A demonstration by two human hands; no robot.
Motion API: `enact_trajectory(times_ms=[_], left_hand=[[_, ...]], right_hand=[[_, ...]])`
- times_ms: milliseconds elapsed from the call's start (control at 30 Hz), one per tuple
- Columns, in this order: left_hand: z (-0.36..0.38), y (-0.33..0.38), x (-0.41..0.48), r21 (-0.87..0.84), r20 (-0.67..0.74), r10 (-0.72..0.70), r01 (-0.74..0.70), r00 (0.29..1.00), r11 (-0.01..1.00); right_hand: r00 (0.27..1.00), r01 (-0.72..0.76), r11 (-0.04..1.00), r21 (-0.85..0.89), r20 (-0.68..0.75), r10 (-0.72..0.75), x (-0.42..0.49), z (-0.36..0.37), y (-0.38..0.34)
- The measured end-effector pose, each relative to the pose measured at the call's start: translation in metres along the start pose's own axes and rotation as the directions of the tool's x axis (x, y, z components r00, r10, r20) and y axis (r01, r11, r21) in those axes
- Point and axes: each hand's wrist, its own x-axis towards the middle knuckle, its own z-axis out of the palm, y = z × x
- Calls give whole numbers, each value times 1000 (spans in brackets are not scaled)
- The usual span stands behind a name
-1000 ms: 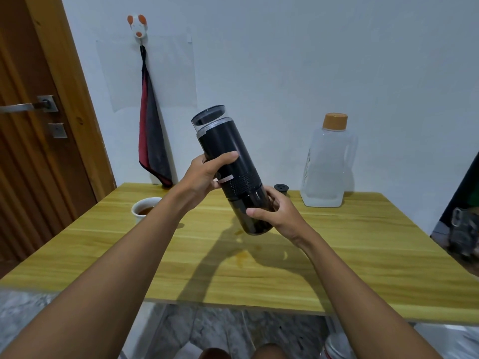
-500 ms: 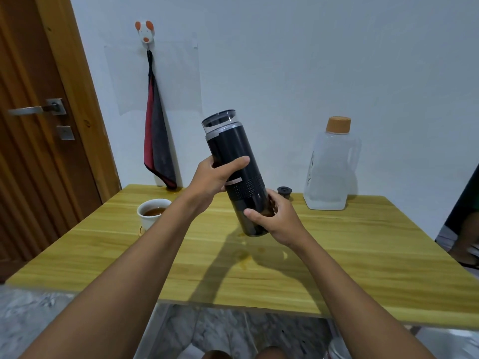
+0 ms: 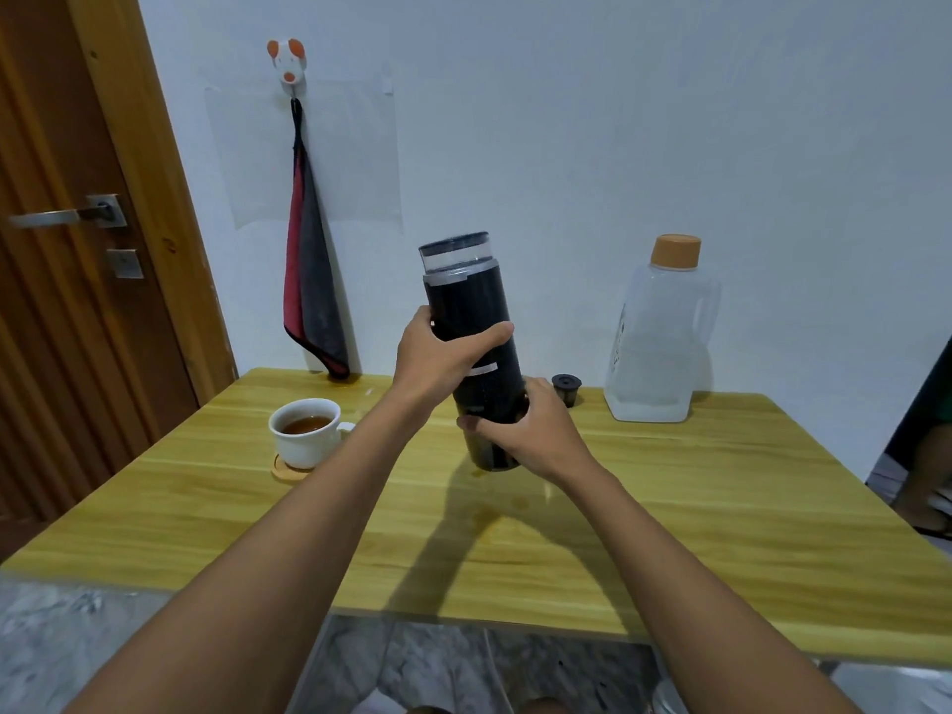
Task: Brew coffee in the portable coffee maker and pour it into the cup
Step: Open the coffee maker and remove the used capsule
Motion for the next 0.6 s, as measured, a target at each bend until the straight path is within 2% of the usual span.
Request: enact_trajectory(times_ms=[233,400,600], left_hand=[[-12,1,41,141,269,-54,16,962,990],[0,-22,88,187,272,-75,24,959,982],[22,-68,148,221,242,-120,65,963,973]], right_hand=[[999,-11,1000,-1,35,11,39,-9,16],[996,-54,995,-78,72,60,87,-7,41],[988,-133,990,-49,74,136,138,8,89]])
